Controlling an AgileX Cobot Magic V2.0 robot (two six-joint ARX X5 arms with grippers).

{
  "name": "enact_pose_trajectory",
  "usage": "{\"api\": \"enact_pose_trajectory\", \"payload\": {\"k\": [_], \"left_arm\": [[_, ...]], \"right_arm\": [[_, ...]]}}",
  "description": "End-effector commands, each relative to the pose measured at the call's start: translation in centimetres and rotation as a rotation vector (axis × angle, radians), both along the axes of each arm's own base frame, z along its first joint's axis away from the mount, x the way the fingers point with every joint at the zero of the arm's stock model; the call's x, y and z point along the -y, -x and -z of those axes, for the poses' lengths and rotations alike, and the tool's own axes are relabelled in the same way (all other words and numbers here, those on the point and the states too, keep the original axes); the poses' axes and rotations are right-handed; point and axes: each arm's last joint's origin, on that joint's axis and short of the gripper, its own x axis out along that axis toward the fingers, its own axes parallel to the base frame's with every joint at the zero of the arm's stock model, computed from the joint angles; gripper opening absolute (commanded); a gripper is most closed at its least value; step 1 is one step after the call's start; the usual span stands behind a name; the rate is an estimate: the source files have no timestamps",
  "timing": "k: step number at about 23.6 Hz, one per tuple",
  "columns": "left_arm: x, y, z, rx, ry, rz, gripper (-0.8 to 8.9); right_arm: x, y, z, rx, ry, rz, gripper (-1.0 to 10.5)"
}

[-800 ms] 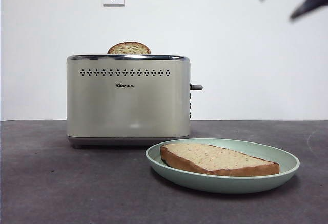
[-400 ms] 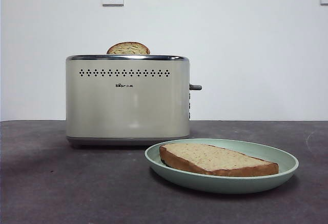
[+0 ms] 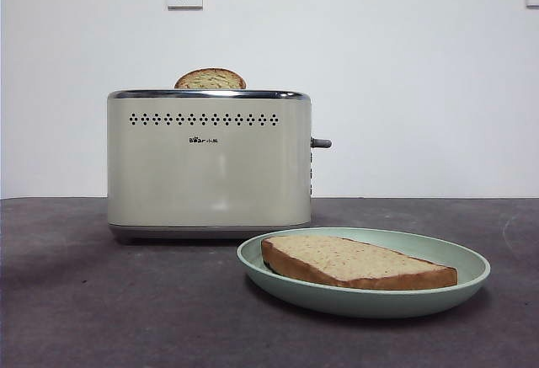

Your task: Take the bread from the toaster,put the bread on the plate,put the plate on the table

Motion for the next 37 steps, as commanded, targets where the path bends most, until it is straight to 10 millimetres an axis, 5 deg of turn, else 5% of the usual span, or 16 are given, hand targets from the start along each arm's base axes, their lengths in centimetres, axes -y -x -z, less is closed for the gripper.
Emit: {"api": "enact_pose_trajectory", "payload": {"k": [1,13,25,33,37], "left_arm": [[0.0,0.0,0.3,-0.017,0.002,0.019,-0.09],[-0.2,0.4,2.7,-0.239,-0.151,0.038,-0.03],[-0.2,0.5,2.9,-0.256,-0.162,0.041,-0.03],[-2.1,1.8,1.7,-0.031,0.097,-0.064,-0.03],[-2.7,1.5,3.1,0.092,0.155,-0.082,-0.03]], "right_arm": [[-0.1,0.0,0.0,0.006,0.005,-0.008,-0.1],[-0.1,0.0,0.0,-0.014,-0.012,0.016,0.0],[-0.1,0.0,0.0,-0.013,-0.012,0.015,0.0],[-0.1,0.0,0.0,-0.014,-0.012,0.015,0.0],[-0.1,0.0,0.0,-0.014,-0.012,0.015,0.0]]}}
